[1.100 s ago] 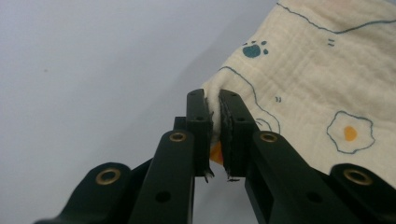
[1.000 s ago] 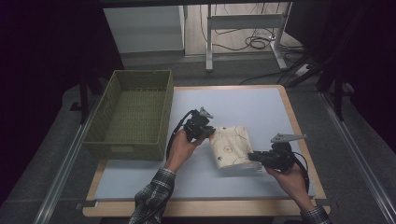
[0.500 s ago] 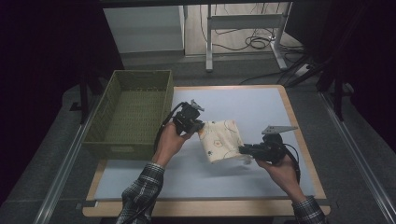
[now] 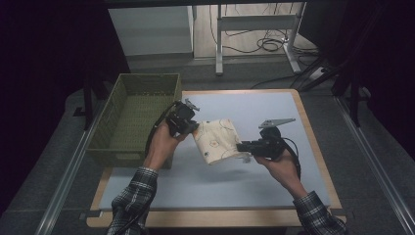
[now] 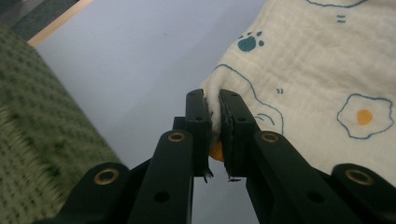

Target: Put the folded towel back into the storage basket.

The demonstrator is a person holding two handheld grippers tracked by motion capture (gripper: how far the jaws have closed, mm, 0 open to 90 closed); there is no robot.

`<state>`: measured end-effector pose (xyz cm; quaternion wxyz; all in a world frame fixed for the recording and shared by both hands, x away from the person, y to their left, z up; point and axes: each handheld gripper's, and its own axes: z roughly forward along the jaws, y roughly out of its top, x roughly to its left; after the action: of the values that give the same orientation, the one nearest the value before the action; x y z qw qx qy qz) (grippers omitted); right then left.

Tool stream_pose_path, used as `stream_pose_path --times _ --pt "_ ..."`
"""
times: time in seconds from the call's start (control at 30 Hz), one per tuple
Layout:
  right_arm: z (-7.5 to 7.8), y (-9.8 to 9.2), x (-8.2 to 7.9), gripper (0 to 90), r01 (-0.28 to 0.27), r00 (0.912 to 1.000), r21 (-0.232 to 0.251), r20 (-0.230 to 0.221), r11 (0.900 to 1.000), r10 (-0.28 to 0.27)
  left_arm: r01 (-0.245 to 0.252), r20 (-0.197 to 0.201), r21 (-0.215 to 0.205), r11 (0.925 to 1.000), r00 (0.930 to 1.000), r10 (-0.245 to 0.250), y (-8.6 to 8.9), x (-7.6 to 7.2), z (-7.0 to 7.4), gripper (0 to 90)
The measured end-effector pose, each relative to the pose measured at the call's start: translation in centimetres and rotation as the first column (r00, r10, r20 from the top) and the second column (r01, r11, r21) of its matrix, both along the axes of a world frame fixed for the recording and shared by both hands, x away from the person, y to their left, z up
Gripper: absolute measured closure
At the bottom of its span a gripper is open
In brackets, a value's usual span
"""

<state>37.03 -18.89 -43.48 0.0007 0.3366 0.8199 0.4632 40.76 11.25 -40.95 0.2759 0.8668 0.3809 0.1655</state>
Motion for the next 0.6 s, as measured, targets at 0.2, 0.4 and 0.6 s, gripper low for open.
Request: stream_pose_path --times 0.2,0.4,0.6 --pt "0.8 1.7 0.7 81.2 -0.024 0.9997 0.004 -0.001 1.0 0.024 -0.028 0.017 0.004 0.9996 0.9995 0.028 1.9 -0.3 1.3 82.5" --pt "1.4 3.3 1.5 81.2 -0.045 0.999 0.014 -0.003 0.999 0.045 -0.06 0.037 0.015 0.9981 0.9975 0.059 3.7 -0.6 2.4 82.5" --pt "2.2 5.0 2.3 81.2 -0.061 0.9981 0.022 -0.006 0.998 0.061 -0.088 0.047 0.024 0.9958 0.9951 0.087 5.5 -0.6 3.4 82.6"
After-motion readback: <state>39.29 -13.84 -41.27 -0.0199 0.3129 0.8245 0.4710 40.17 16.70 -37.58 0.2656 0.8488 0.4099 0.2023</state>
